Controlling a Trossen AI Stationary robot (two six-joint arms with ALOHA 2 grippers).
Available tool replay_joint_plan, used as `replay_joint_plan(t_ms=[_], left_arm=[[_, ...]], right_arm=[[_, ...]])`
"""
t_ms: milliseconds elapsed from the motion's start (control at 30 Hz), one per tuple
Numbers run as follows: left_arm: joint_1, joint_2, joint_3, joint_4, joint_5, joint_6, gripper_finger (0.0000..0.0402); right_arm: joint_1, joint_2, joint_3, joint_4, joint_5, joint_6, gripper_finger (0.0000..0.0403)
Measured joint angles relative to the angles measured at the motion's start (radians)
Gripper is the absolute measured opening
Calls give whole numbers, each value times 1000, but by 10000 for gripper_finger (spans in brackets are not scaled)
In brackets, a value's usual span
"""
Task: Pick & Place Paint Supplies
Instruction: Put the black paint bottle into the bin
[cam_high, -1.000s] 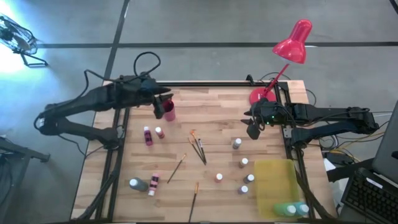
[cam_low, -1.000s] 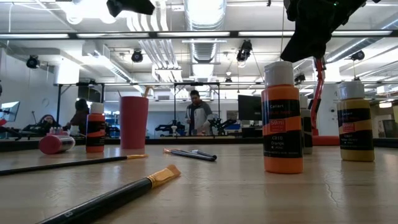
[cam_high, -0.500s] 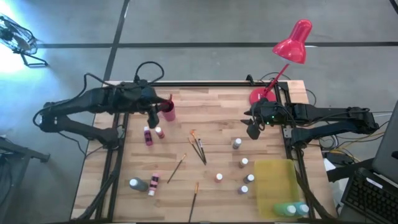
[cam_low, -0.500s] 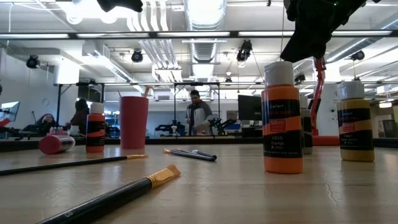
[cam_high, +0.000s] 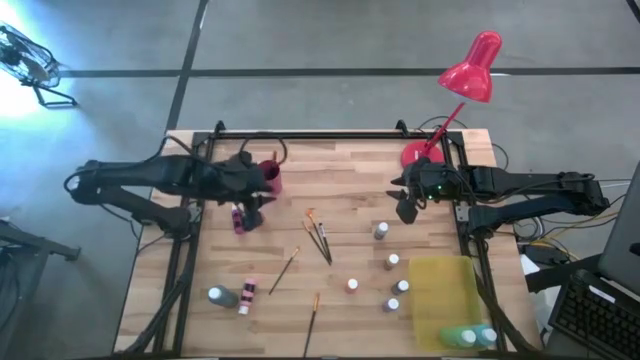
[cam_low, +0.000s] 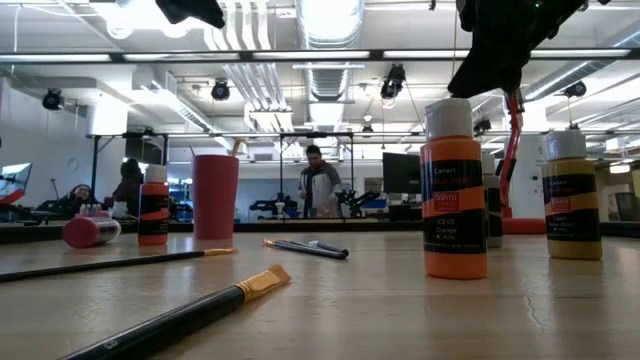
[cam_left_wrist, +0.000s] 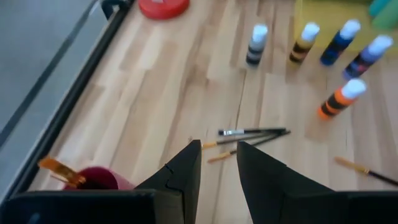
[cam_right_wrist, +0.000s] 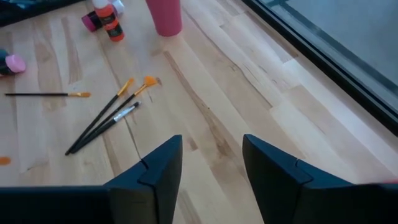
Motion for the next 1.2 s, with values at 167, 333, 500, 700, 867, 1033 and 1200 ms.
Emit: replay_joint_plan(t_ms=[167,333,500,700,867,1033,1200], left_arm=[[-13,37,0,-72,-7,-65,110],[-13,75,-1,-196,-33,-110,110],[-13,120,-1,-244,-38,-120,110],[-13,175,-1,-246,-38,-92,110],[-13,206,-1,-246,-39,-68,110],[-9,224,-1,-244,-60,-63,110],[3,231,-1,-244,-93,-62,110]], right_arm=[[0,0,0,18,0,0,155],[0,0,0,18,0,0,146],[0,0,0,18,0,1,137],[0,2,0,32,-94,39,124],[28,36,0,10,-200,106,123],[68,113,12,-28,-219,167,138],[108,234,88,-121,-221,168,158]])
